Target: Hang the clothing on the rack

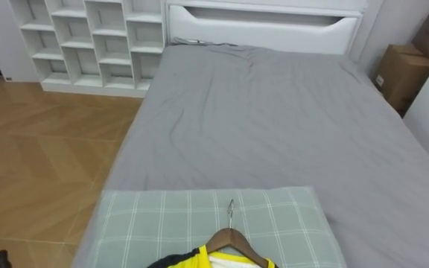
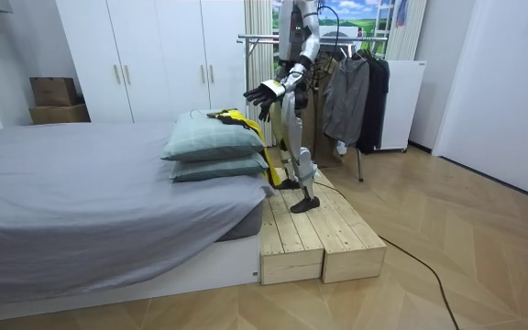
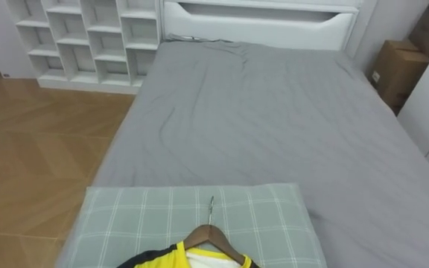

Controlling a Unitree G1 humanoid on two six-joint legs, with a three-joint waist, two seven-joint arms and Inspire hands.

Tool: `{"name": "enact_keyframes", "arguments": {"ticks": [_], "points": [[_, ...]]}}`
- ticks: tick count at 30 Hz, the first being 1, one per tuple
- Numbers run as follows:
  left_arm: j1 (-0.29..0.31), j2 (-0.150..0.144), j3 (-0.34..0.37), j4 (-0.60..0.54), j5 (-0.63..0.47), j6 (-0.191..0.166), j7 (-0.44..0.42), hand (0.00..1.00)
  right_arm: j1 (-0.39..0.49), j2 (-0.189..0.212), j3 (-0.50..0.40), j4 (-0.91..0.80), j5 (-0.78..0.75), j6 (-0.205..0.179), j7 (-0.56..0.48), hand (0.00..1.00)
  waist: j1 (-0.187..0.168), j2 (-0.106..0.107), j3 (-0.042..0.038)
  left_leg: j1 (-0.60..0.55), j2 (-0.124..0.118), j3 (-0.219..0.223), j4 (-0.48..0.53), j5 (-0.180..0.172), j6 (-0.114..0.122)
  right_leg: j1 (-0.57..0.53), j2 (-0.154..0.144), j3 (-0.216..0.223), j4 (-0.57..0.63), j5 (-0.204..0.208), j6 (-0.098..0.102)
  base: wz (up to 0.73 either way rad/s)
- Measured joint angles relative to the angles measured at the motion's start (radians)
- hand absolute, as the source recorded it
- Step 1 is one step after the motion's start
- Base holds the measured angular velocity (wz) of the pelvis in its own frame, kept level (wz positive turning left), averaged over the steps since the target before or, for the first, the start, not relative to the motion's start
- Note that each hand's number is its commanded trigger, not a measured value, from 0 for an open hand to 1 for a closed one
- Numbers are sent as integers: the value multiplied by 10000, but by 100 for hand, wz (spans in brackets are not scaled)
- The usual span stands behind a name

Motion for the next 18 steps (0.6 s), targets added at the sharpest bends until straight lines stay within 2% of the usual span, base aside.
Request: {"name": "enact_keyframes", "arguments": {"ticks": [7,12,14,18], "points": [[-23,-8,-457,-146,704,27,166,0,-57,14,46,14,2,0,-3,0,-251,-6,3,7,-2,-76,3,0,0,37,7,-10,-5,-1,2,1],[-359,-4,-513,-192,997,34,124,0,-116,21,37,66,-8,0,42,0,-384,-13,9,-41,-2,-85,31,0,0,28,5,-62,-8,-1,2,2],[-488,0,-615,-303,1207,148,51,0,-209,17,27,137,-19,1,92,0,-492,-7,12,-120,-5,-109,20,-1,-1,-17,4,-73,-8,-1,2,8],[-528,7,-1449,-478,1246,425,-233,0,-294,-45,29,307,-19,-4,101,0,-611,91,33,-118,-5,-77,30,1,1,-43,4,-48,-6,-1,2,-2]]}}
